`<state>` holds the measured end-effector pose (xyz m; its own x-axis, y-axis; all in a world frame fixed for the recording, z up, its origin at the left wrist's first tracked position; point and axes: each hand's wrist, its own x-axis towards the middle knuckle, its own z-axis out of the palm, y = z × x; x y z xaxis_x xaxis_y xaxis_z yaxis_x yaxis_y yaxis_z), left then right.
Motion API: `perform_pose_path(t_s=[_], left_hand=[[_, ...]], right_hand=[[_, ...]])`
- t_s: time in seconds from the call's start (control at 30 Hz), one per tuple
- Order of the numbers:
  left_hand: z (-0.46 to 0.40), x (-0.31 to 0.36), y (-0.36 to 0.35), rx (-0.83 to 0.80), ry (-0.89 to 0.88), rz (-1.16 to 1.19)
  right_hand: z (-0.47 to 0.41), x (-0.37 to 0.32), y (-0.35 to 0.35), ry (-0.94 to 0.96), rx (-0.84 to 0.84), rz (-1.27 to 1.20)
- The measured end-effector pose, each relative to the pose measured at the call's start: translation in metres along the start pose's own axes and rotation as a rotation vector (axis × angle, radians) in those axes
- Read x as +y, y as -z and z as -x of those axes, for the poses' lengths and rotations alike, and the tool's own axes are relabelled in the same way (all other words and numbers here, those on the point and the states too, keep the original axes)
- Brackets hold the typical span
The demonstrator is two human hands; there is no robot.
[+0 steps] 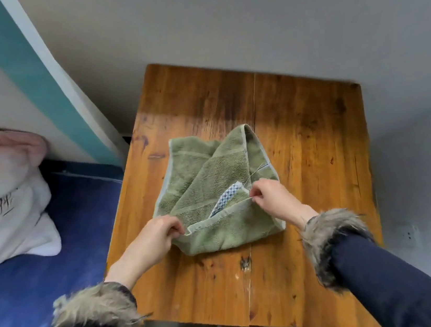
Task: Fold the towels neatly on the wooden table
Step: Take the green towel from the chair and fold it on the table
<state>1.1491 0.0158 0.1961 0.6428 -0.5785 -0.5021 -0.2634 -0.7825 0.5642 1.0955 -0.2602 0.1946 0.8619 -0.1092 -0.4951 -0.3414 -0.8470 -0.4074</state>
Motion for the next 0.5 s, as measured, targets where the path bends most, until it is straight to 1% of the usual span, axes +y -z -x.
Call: perform_pose_path(t_s=[0.1,0.23,0.4,0.5], left_hand=[[0.000,-0.016,-0.007,0.069,0.066,0.114],[0.001,-0.032,-0.005,0.142,0.151,0.187],[0.001,-0.045,-0.004,0.118,0.185,0.207],[0.002,-0.050,-0.005,0.091,0.196,0.218]], right_hand=[[-0.024,-0.004,-0.006,-0.006,0.047,-0.046],[-0.049,-0.010,-0.013,0.050,0.013,-0.025],[-0.065,-0.009,-0.025,0.124,-0.021,0.094],[-0.067,-0.011,-0.025,0.157,-0.094,0.162]])
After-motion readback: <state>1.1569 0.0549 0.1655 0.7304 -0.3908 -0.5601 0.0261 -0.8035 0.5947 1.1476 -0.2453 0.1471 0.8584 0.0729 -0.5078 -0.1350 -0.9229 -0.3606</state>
